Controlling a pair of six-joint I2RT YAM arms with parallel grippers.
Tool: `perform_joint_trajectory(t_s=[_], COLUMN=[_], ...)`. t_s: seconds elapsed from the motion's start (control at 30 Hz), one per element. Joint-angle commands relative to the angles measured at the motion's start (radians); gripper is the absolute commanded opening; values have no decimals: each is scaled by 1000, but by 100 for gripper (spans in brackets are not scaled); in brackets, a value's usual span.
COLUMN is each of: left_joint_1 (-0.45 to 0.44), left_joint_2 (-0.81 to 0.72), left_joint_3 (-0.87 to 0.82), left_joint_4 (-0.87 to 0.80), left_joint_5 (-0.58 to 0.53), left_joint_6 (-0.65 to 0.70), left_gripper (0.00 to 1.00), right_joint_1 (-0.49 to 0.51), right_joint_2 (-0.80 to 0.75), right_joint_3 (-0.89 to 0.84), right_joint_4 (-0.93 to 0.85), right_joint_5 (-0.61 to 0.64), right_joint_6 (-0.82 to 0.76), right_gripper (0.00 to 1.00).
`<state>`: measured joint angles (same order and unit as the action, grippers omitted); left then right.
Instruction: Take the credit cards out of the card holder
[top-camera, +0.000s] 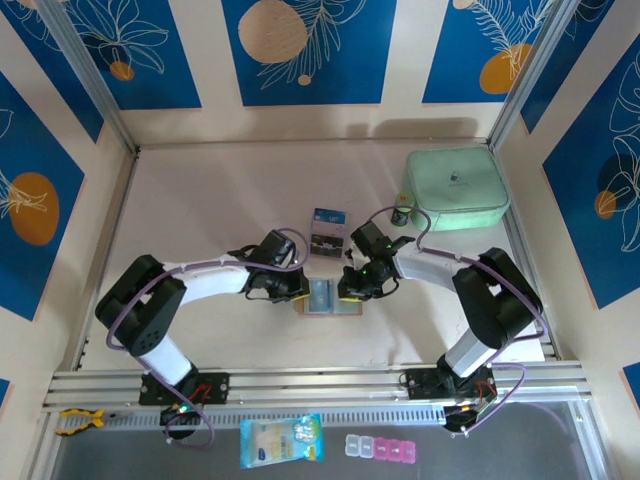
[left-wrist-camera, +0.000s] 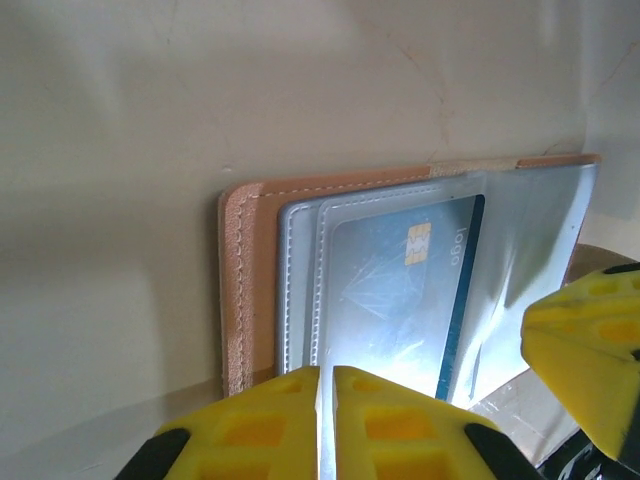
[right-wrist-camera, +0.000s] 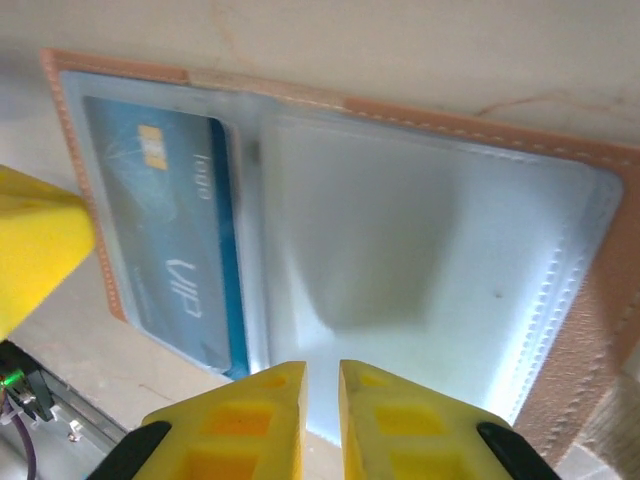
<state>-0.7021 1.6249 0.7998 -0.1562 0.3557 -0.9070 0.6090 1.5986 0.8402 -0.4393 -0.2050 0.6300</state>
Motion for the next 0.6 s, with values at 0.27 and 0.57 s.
perform_joint_trajectory(t_s=[0.27,0.57], left_joint_1=[9,8], left_joint_2=[39,42], left_joint_3=[16,17], left_joint_4=[-12,-48], left_joint_5=[16,1], left_joint_6=[19,25], left_gripper=[11,11], right_joint_1=[14,14], right_joint_2=[38,91], right_joint_3=[59,27], right_joint_4=[97,191], right_joint_5=[-120,-170], right_joint_6=[68,88], right_gripper=[20,19])
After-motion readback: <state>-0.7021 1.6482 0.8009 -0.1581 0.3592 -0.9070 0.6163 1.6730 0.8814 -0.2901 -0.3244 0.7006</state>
